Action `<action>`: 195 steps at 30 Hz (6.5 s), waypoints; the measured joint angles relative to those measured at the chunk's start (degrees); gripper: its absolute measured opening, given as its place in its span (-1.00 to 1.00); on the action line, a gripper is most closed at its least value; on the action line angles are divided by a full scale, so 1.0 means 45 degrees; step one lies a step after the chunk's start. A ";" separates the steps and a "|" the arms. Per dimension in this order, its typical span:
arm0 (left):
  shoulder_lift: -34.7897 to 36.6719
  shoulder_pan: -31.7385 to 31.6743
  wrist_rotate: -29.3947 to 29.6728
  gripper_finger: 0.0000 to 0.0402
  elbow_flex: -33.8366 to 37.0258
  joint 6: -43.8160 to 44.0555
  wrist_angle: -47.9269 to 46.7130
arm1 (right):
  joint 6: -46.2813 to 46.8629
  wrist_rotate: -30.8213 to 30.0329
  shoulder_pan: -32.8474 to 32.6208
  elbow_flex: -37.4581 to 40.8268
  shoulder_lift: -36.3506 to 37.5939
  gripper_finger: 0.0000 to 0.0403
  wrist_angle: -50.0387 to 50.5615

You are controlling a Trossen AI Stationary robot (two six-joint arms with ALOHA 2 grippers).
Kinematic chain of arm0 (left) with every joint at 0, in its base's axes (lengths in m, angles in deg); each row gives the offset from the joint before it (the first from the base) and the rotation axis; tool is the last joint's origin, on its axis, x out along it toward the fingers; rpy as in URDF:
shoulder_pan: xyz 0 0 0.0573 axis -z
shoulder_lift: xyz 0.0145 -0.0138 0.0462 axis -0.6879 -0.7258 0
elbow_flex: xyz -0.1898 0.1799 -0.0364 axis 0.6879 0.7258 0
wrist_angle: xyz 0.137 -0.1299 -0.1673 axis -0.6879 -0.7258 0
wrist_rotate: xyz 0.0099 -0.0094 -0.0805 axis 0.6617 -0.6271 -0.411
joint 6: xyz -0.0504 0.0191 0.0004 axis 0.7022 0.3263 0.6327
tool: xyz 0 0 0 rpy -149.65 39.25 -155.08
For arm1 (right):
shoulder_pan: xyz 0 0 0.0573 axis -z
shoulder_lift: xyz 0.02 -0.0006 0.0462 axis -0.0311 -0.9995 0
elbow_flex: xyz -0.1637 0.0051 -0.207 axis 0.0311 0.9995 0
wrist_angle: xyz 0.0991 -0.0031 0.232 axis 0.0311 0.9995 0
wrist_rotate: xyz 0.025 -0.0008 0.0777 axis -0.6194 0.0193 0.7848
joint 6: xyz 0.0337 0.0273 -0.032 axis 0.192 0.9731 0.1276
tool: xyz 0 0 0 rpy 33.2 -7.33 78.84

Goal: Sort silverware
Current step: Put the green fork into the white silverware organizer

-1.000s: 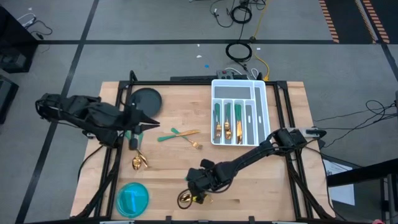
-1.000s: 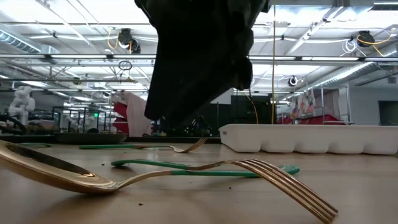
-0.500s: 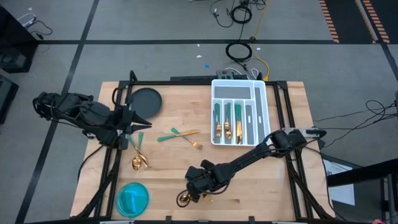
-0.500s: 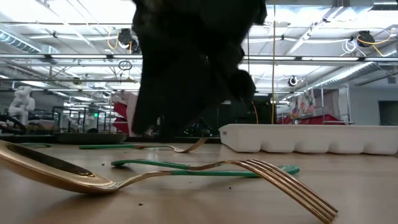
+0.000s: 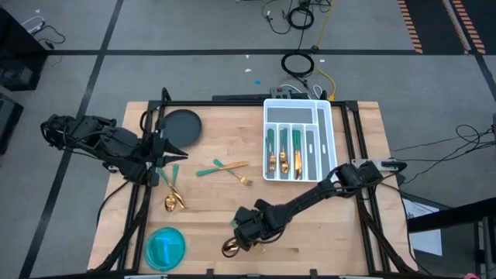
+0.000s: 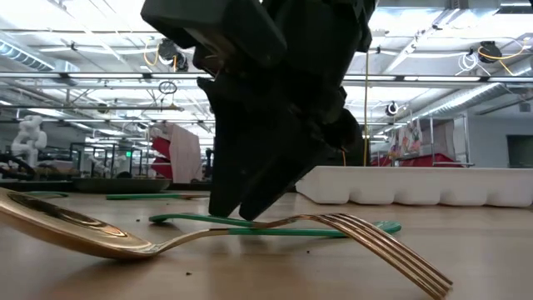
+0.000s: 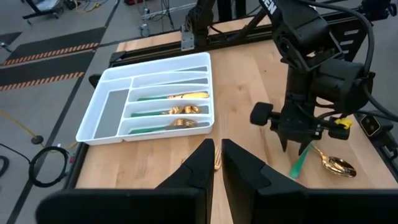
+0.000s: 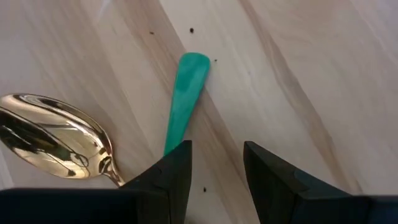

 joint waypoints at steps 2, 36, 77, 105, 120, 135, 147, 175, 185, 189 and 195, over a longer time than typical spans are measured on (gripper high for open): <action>-0.0002 0.0000 0.0000 -0.81 0.0000 0.0000 0.0005 | 0.0032 -0.0118 -0.0054 0.0000 0.0000 -0.32 0.0004; -0.0001 0.0000 0.0000 -0.81 0.0000 0.0024 0.0019 | -0.2024 0.2094 -0.0019 -0.1341 0.0053 -0.02 0.0974; 0.0000 0.0000 0.0005 -0.81 0.0000 -0.0311 -0.1200 | -0.0559 0.1336 0.0202 -0.1360 -0.0665 -0.22 0.1693; 0.0000 0.0000 0.0010 -0.81 0.0000 -0.0301 -0.1219 | -0.1097 0.1409 0.0348 -0.2847 -0.0539 -1.00 0.3334; 0.0000 0.0000 0.0013 -0.81 0.0000 -0.0287 -0.1283 | -0.3134 0.0302 0.1623 -0.7541 0.0057 -1.00 0.8625; 0.0165 0.0000 0.0015 -0.81 0.0000 -0.0198 -0.1269 | -0.3019 -0.1374 0.1620 -0.7339 0.4083 -1.00 0.8824; 0.0165 -0.0003 0.0089 -0.81 0.0000 -0.0194 -0.1156 | -0.2348 -0.2065 0.2139 -0.7334 0.3875 -1.00 0.8907; 0.0160 0.0000 0.0117 -0.81 0.0000 0.0136 -0.1104 | -0.4118 -0.2650 0.7169 -0.7334 0.3871 -1.00 0.8703; 0.0160 0.0000 0.0117 -0.81 0.0000 0.0146 -0.1108 | -0.4776 -0.2203 0.8508 -0.7334 0.3871 -1.00 0.8722; 0.0160 -0.0001 0.0117 -0.81 0.0000 0.0146 -0.1108 | -0.4859 -0.2004 0.8786 -0.7334 0.3871 -1.00 0.8720; 0.0160 -0.0003 0.0117 -0.81 0.0000 0.0141 -0.1108 | -0.4869 -0.1974 0.9023 -0.7334 0.3871 -1.00 0.8722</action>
